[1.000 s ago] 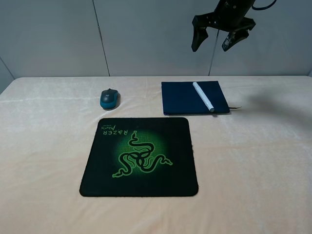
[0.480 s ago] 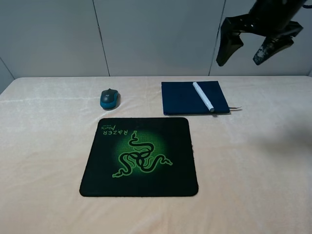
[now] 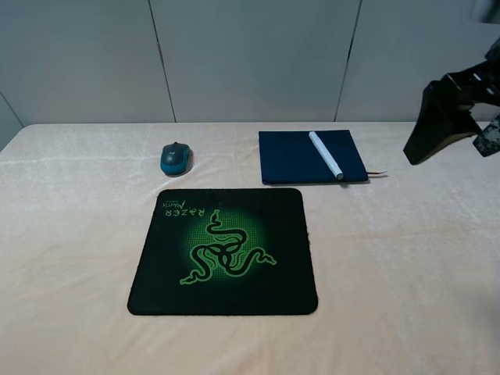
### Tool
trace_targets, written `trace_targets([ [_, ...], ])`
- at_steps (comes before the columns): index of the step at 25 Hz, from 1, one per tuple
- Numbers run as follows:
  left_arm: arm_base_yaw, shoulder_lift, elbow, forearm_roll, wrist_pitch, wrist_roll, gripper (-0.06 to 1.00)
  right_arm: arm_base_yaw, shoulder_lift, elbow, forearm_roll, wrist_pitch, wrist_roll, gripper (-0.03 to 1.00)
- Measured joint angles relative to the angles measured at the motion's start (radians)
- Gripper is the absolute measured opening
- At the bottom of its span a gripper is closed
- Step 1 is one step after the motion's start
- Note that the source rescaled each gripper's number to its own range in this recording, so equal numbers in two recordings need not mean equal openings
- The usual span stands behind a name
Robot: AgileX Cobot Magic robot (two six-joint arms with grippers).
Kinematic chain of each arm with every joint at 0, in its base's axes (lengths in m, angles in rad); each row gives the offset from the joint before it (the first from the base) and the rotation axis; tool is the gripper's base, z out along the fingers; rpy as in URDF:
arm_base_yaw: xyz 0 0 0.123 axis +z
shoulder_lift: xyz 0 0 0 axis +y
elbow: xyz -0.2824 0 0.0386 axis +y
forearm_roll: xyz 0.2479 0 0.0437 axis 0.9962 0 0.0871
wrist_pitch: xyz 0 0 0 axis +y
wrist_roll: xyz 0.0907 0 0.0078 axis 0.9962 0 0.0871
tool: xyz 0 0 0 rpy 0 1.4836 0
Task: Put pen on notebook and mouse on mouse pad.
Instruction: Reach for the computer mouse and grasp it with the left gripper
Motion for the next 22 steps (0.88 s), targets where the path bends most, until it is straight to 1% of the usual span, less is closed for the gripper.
trace_targets([
  [6, 0.0, 0.0, 0.0, 0.0, 0.0, 0.0, 0.92, 0.0, -0.202, 0.139, -0.001, 0.0, 0.0, 1.0],
  [12, 0.0, 0.0, 0.0, 0.0, 0.0, 0.0, 0.92, 0.0, -0.417, 0.24, -0.001, 0.002, 0.0, 1.0],
  [17, 0.0, 0.0, 0.0, 0.0, 0.0, 0.0, 0.92, 0.0, -0.617, 0.312, -0.03, -0.007, 0.0, 1.0],
  [20, 0.0, 0.0, 0.0, 0.0, 0.0, 0.0, 0.92, -0.026, -0.745, 0.37, -0.049, -0.043, 0.0, 1.0],
  [22, 0.0, 0.0, 0.0, 0.0, 0.0, 0.0, 0.92, -0.065, -0.835, 0.411, -0.06, -0.069, 0.0, 1.0],
])
